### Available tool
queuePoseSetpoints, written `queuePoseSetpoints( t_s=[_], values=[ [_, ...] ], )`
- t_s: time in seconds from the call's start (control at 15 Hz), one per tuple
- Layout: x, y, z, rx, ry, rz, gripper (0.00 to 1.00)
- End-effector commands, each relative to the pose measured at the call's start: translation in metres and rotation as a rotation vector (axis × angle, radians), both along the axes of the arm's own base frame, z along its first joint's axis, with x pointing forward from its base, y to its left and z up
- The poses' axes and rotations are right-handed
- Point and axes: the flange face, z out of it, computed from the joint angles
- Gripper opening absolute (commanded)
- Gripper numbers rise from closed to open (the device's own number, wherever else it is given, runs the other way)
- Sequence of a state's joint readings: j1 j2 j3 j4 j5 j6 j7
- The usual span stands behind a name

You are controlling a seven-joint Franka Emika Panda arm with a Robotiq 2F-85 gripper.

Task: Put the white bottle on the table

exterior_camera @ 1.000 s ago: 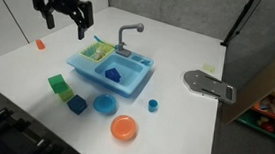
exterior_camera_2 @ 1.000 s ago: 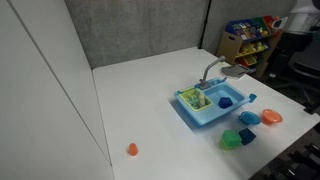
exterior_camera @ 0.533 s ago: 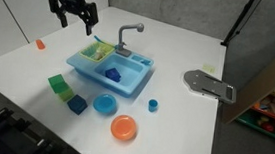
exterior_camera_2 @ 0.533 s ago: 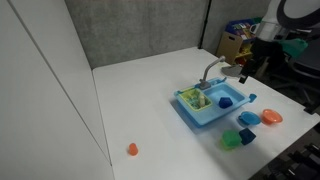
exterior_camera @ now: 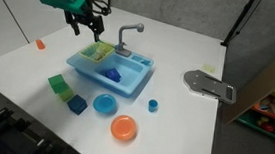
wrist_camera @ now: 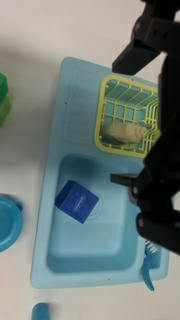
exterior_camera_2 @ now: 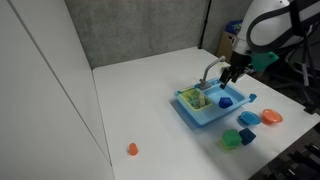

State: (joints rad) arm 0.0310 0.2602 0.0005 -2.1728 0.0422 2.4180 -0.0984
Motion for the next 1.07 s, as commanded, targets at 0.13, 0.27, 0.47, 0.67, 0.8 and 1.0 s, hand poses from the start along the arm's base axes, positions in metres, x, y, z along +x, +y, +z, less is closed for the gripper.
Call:
queuePoseSetpoints(
  t_s=[0.13, 0.27, 0.47, 0.67, 0.8, 1.0],
  values=[
    [0.026, 0.006, -0.038, -0.026, 0.008, -0.027, 1.00],
    [0.032, 0.008, -0.052, -0.020, 0.016, -0.025, 1.00],
    [0.041, 0.013, -0.068, -0.012, 0.021, -0.022, 1.00],
    [0.049, 0.019, -0.082, -0.013, 0.026, -0.022, 1.00],
    [0.040, 0.016, -0.082, -0.008, 0.038, -0.005, 1.00],
    [0.044, 0.017, -0.083, -0.008, 0.034, -0.010, 1.00]
  ],
)
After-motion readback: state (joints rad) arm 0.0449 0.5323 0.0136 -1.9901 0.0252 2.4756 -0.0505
